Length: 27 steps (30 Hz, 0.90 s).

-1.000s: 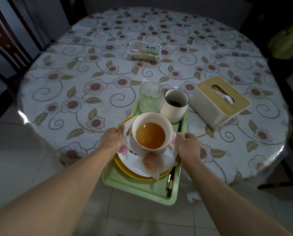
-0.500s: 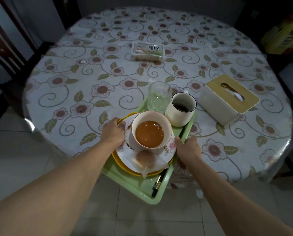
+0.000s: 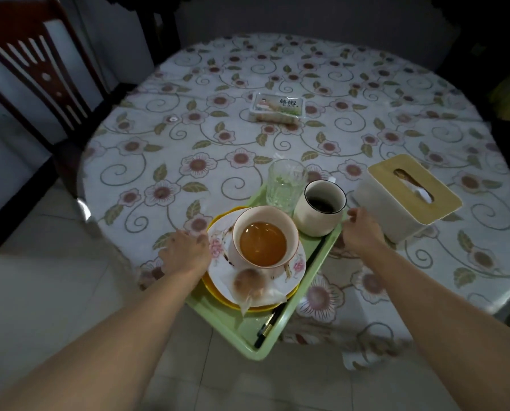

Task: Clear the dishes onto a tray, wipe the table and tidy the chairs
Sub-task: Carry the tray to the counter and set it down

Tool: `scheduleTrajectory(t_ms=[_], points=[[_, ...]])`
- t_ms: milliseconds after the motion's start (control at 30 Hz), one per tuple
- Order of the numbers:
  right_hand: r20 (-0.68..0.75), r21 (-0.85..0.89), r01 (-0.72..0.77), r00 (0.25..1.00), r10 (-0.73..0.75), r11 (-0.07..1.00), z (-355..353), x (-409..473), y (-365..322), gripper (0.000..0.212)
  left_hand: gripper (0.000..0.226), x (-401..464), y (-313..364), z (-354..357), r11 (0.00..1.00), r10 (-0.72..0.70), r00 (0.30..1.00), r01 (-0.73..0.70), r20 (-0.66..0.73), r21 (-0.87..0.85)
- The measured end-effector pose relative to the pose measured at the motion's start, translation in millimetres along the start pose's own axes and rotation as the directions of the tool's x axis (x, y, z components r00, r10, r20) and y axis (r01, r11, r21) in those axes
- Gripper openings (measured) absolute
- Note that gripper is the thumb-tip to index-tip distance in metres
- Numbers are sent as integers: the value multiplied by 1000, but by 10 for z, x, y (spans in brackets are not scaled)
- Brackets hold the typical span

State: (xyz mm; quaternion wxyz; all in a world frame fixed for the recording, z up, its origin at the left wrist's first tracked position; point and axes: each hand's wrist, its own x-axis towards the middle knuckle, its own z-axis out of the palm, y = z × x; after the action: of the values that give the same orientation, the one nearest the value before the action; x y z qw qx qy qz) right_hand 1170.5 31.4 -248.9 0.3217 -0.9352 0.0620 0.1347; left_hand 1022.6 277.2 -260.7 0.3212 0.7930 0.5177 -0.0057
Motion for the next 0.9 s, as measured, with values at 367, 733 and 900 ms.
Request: scheduleTrajectory(t_ms=[367,733,900], points=[[188,-33,277,945,-267,960,-139,345,98,41,63,-612,-144,123,975,-212,972,203,-101,-93],[274,-11,259,930,-246,966,-224,496,88,46,64,-933,-145,128,964,-251,962,239,-104,-116],[271,46,249,929,-252,967,-157,684,103,41,62,-1069,-221,267,927,-351,928,325,-125,-186]])
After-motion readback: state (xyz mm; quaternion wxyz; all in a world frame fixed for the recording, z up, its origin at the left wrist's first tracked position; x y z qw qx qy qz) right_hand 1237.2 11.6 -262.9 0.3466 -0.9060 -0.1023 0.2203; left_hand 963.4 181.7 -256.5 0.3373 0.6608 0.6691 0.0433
